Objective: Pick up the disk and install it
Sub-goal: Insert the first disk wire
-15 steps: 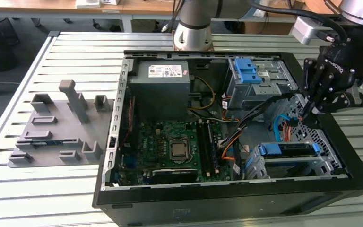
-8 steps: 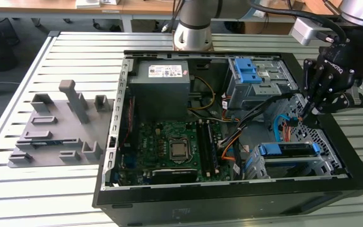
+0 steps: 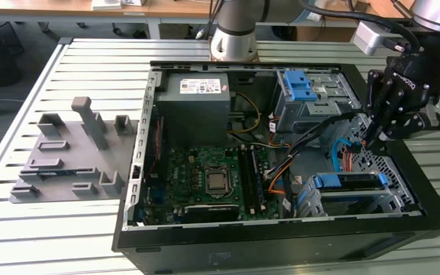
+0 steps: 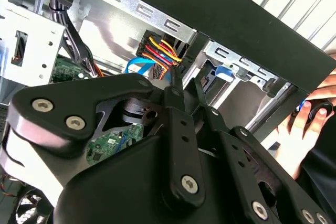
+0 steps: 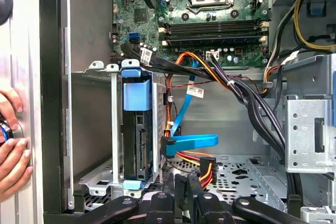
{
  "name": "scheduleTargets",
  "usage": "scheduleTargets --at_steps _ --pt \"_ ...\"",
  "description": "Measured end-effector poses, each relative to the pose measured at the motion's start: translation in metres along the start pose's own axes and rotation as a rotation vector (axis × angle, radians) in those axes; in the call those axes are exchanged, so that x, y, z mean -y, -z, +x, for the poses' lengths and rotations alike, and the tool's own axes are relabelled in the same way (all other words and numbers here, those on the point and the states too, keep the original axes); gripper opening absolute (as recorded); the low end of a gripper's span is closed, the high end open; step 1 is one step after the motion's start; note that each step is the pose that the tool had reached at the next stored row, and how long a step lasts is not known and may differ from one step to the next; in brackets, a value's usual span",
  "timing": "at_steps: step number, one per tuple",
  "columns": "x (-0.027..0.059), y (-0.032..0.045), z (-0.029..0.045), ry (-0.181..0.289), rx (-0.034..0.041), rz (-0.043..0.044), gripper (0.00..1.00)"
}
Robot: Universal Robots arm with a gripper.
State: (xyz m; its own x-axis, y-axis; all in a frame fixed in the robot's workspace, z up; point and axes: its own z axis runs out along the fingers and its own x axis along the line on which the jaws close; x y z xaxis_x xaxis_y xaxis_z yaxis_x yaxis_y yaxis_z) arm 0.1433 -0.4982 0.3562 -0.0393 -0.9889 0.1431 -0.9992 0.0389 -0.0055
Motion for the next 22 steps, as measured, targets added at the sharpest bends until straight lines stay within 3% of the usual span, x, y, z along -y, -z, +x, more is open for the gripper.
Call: scheduleTargets --at_steps 7,16,22 --pt "-0.0003 0.0036 -0.0003 0.0 0.0002 0.0 0.25" --pt "-0.0006 0.0046 -0.009 0.0 0.0001 0.0 0.25" --pt "-0.0006 0.0016 -0.0095 0.0 -0.0051 0.0002 0.25"
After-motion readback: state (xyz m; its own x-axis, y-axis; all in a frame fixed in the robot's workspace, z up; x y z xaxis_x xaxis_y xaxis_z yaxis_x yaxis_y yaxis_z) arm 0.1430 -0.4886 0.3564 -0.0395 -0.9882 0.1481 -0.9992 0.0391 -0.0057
